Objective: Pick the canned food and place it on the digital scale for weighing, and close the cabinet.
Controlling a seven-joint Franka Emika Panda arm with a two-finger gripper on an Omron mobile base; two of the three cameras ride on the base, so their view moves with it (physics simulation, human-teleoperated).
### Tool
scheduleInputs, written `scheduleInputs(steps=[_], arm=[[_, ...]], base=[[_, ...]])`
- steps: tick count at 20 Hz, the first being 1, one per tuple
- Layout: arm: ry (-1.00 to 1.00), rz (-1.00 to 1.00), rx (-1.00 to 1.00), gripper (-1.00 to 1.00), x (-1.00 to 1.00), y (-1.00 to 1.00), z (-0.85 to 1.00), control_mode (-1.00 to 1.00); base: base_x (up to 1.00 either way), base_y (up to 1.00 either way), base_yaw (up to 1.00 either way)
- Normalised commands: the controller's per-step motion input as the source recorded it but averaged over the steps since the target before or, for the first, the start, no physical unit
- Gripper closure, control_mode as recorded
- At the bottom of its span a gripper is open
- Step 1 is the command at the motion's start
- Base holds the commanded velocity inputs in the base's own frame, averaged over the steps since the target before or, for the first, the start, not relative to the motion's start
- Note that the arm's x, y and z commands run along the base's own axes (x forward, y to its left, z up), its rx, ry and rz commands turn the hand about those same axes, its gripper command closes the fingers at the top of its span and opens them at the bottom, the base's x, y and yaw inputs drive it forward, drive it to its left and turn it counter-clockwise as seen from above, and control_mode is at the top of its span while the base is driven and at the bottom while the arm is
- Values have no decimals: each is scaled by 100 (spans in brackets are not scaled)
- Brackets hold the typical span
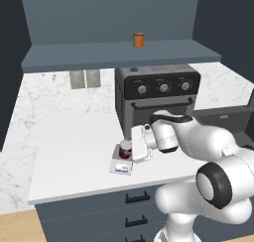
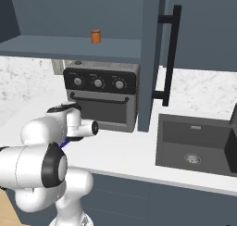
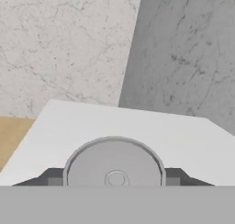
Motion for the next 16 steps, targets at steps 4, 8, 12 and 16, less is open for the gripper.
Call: scheduleInputs(steps=[4, 8, 12, 16], arm=[[0, 0, 0, 100, 18, 1, -22, -100], [0, 0, 0, 100, 25, 3, -19, -100], [0, 0, 0, 100, 14, 4, -14, -100], [0, 0, 0, -100, 0, 0, -11, -100]], base=[[0, 0, 0], [0, 0, 0], [0, 0, 0], [0, 0, 0]])
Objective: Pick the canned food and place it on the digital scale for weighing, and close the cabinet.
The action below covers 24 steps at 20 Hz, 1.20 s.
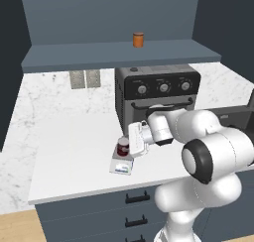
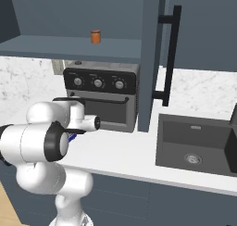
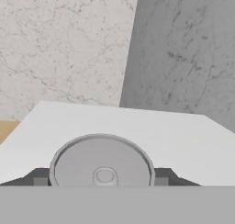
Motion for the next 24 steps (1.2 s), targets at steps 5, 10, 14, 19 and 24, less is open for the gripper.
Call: scheduleInputs(steps=[5, 10, 14, 19, 24], arm=[[-2, 0, 0, -100, 0, 0, -3, -100], [-1, 0, 0, -100, 0, -1, 0, -100], [0, 0, 0, -100, 0, -1, 0, -100], [0, 0, 0, -100, -9, -19, 1, -100], [0, 0, 0, -100, -9, -19, 1, -100]], base=[[0, 0, 0], [0, 0, 0], [0, 0, 0], [0, 0, 0], [0, 0, 0]])
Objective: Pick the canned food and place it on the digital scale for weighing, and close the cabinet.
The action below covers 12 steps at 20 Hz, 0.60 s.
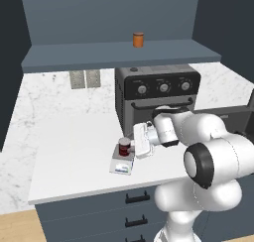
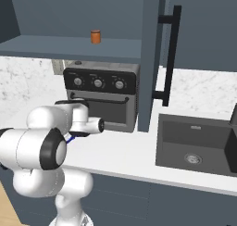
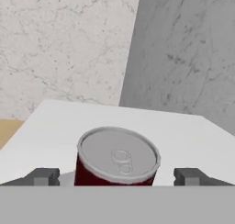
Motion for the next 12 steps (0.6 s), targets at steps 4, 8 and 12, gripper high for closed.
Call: scheduleInputs(steps=[4, 8, 12], arm=[[-5, 0, 1, -100, -11, -20, 0, -100], [-20, 0, 4, -100, -43, -35, 6, -100], [-40, 0, 4, -100, -48, -32, 28, -100]], base=[[0, 0, 0], [0, 0, 0], [0, 0, 0]])
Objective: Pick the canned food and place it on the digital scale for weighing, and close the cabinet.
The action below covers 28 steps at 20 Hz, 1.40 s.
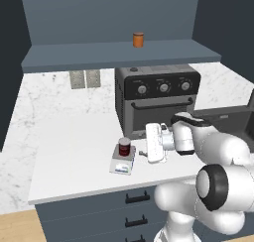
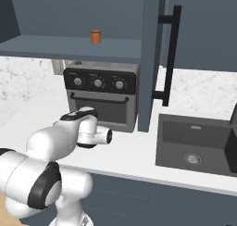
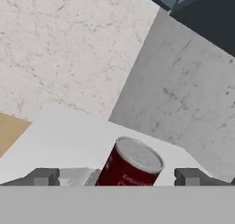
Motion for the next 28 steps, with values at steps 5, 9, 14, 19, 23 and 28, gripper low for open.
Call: scheduleInputs(steps=[5, 9, 14, 19, 23, 28], arm=[[-20, 0, 9, -100, -19, -45, 54, -100], [-25, -1, 18, -100, -27, -49, 62, -100], [-33, -5, 18, -100, -29, -49, 53, -100], [-29, -8, 12, -100, -13, -47, 53, -100], [-25, -8, 7, -100, -6, -36, 47, -100], [-23, -6, 6, -100, -2, -36, 31, -100]], base=[[0, 0, 0], [0, 0, 0], [0, 0, 0], [0, 0, 0], [0, 0, 0], [0, 0, 0]])
